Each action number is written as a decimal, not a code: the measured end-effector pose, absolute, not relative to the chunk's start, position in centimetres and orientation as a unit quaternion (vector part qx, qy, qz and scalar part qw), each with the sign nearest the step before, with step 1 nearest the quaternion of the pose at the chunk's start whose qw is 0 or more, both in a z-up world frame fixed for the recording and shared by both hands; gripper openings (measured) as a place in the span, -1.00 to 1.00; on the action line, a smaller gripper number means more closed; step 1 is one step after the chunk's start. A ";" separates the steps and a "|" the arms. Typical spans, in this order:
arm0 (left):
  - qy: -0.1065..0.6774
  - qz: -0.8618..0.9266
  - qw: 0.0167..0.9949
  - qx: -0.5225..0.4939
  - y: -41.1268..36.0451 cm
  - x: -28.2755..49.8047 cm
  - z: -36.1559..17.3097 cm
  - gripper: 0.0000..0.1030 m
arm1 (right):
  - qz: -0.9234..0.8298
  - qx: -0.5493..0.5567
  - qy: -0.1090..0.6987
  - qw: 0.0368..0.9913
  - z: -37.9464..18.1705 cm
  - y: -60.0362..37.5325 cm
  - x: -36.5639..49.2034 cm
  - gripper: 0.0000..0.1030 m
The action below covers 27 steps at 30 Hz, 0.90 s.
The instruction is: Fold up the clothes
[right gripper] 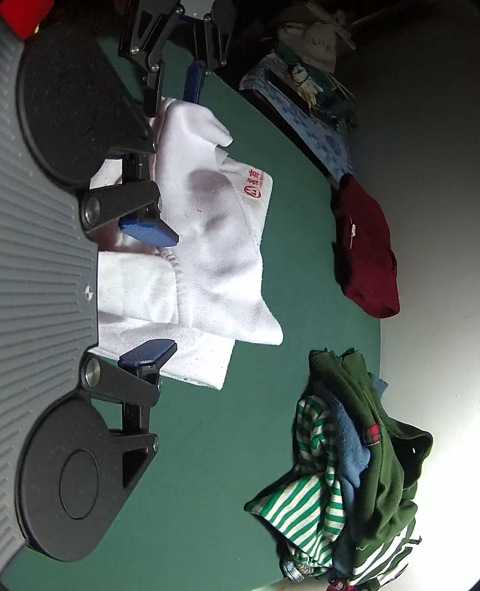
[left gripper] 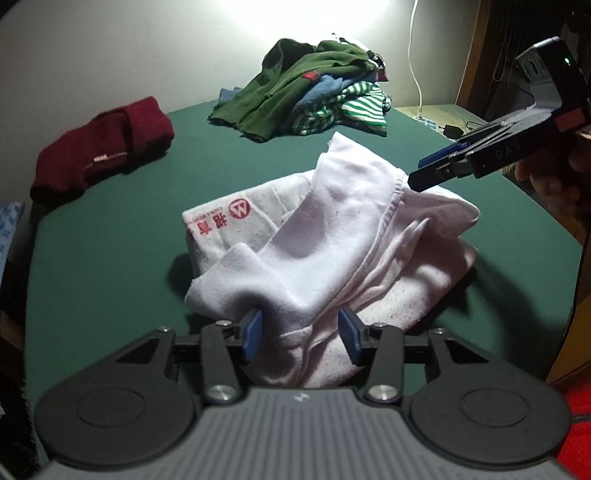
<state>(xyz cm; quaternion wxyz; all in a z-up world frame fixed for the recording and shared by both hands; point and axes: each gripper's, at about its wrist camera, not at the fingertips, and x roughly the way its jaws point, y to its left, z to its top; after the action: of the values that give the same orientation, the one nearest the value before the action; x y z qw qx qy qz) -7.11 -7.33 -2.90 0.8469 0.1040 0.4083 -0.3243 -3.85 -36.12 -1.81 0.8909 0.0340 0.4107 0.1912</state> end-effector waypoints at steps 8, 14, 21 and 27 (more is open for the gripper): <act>0.410 -0.309 0.857 0.043 -6.6 -6.3 -2.4 -0.64 | 0.197 0.036 0.434 0.878 -3.1 -35.2 -4.4 -0.76; 0.403 -0.332 0.852 0.040 -5.6 -8.1 -1.6 -0.74 | 0.232 0.077 0.452 0.858 -2.1 -36.4 -7.1 -0.94; 0.432 -0.336 0.833 0.082 -6.1 -9.2 -4.4 -0.73 | 0.229 0.056 0.503 0.832 -4.8 -36.8 -9.1 -0.94; 0.409 -0.338 0.845 0.064 -5.1 -9.1 -2.7 -0.32 | 0.210 0.053 0.489 0.845 -4.7 -36.7 -9.7 -0.69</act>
<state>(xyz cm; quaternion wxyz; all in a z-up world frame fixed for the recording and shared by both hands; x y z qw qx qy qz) -9.14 -5.14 -2.66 0.8453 0.0642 0.4087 -0.3381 -9.69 -36.74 -4.72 0.8447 0.0531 0.4893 0.2102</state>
